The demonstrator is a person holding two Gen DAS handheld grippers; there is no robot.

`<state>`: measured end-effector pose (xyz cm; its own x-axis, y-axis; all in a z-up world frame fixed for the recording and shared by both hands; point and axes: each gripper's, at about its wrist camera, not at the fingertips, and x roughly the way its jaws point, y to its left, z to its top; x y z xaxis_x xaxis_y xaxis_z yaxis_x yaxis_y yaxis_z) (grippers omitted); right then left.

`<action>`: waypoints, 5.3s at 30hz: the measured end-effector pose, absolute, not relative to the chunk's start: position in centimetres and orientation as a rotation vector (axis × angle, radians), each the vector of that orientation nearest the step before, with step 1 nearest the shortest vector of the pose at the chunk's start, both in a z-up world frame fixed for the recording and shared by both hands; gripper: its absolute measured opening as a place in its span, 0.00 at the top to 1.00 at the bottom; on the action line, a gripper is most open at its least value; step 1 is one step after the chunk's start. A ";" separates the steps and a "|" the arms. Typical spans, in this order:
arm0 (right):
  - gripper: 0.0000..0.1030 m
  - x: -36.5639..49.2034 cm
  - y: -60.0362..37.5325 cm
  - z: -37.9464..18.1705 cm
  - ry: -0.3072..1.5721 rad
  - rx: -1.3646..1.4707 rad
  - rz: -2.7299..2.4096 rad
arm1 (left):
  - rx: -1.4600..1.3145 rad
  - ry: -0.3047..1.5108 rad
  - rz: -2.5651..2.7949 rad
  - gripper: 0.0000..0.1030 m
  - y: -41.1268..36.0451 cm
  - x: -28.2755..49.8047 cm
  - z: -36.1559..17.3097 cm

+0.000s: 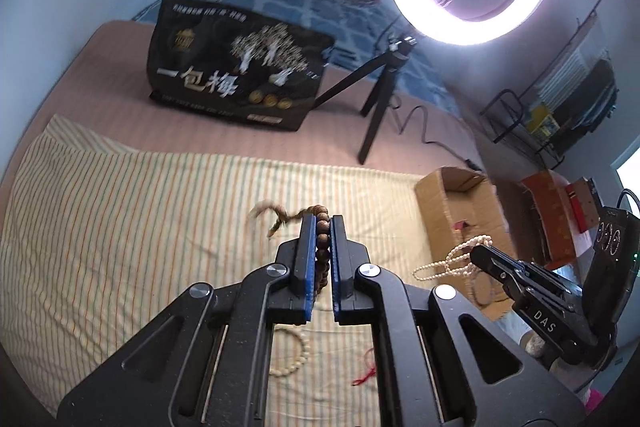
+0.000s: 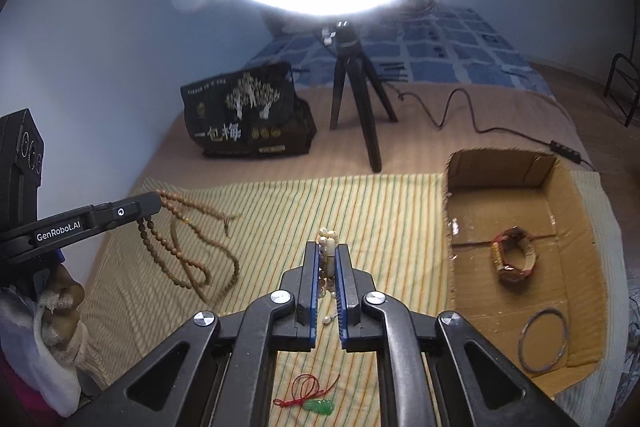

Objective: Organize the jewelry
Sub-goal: 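Lift both necklaces into the cardboard box and open both grippers, then withdraw both grippers from the box toward the remaining jewelry, then lower the left gripper onto the cream bead bracelet while the right approaches the jade pendant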

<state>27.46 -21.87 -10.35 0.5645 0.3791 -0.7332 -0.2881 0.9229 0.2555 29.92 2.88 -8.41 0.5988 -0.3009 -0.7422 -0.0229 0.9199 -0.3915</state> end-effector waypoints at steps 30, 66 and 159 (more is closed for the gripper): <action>0.95 24.4 -36.0 -6.5 0.788 0.172 0.195 | -0.303 0.742 -0.431 0.96 -8.8 30.6 2.0; 0.95 27.4 -42.3 -13.4 0.952 0.265 0.101 | -0.204 0.885 -0.478 0.96 -21.3 39.6 -5.1; 0.34 18.1 -18.7 -22.2 1.120 -0.061 0.437 | -0.183 1.233 -0.243 0.63 2.1 24.8 -20.9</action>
